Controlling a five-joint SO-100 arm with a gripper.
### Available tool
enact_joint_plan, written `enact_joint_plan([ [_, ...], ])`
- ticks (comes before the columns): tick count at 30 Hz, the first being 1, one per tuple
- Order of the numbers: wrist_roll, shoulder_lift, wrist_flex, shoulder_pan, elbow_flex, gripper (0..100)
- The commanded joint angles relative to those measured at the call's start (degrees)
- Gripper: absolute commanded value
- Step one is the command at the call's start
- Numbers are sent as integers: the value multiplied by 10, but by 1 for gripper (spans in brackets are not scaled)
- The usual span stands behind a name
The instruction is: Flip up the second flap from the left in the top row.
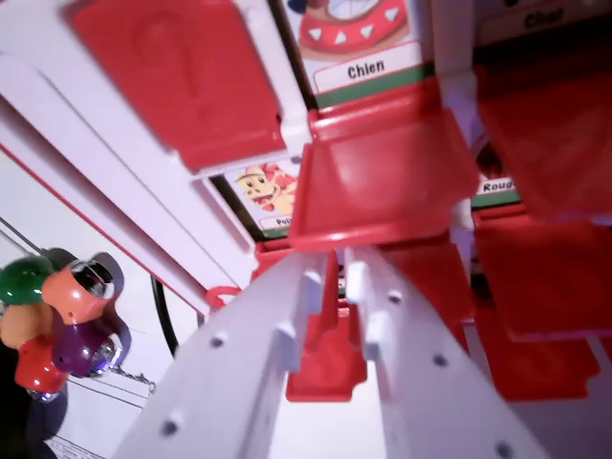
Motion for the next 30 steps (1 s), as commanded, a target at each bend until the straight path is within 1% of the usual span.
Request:
enact_joint_plan([
  [1, 6, 21, -29, 6, -61, 2],
  [19, 31, -3, -102, 18, -73, 2],
  [30, 58, -7, -192, 25, -77, 2],
])
